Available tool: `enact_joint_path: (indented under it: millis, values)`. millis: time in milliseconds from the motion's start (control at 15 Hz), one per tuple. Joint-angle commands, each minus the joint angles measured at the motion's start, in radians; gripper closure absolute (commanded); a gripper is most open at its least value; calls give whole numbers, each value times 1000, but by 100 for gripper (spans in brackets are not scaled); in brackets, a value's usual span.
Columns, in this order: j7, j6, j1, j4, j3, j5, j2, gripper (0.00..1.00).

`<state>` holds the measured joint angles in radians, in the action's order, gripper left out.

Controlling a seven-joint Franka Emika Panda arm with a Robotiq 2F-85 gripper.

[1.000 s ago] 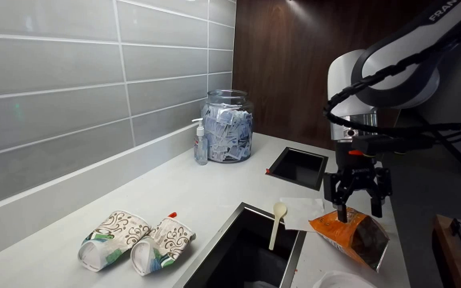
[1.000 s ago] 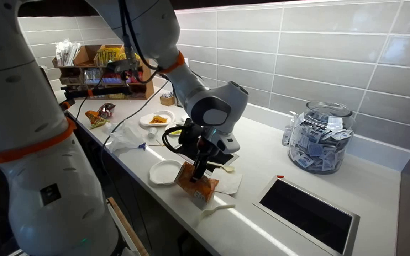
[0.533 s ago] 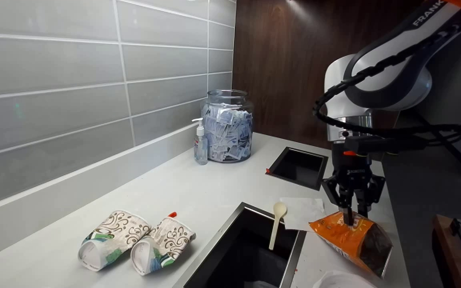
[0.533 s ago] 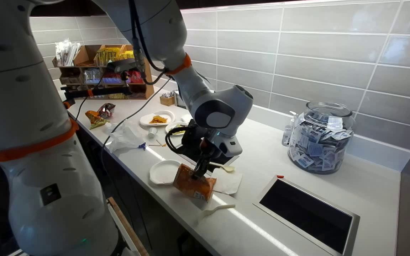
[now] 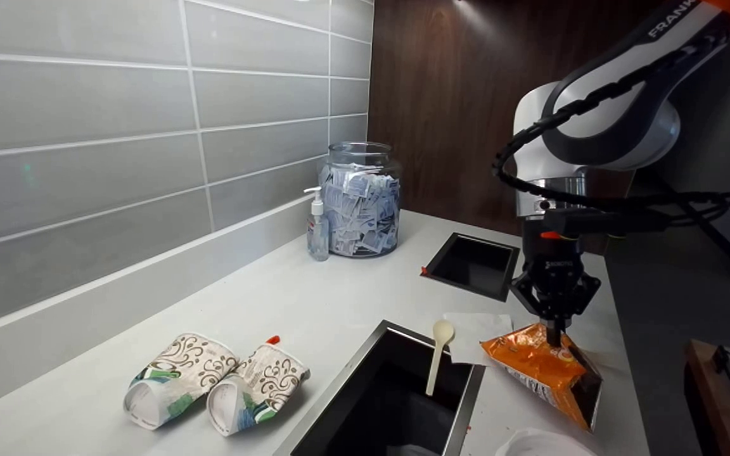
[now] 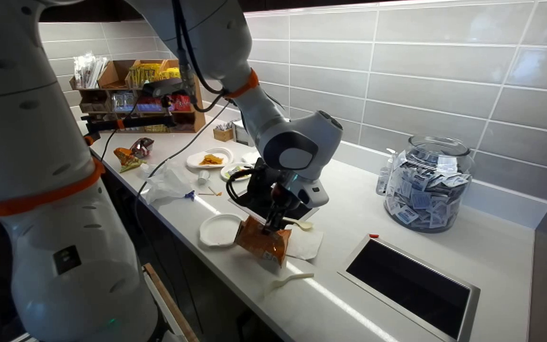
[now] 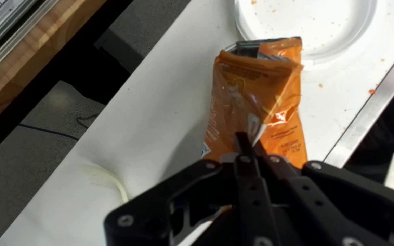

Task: Pour the snacks in the orange packet on the white plate at the front of the counter.

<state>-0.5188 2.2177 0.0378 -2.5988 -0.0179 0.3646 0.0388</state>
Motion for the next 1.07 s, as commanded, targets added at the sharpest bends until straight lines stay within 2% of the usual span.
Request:
enact_joint_path:
  millis: [0, 467, 867, 1000]
  values:
    - [89, 16, 3, -17, -9, -16, 43, 100]
    - [324, -3, -19, -21, 7, -33, 101, 100]
    - [582, 3, -61, -35, 21, -16, 138, 100]
    - [543, -1, -57, -5, 18, -14, 105, 99]
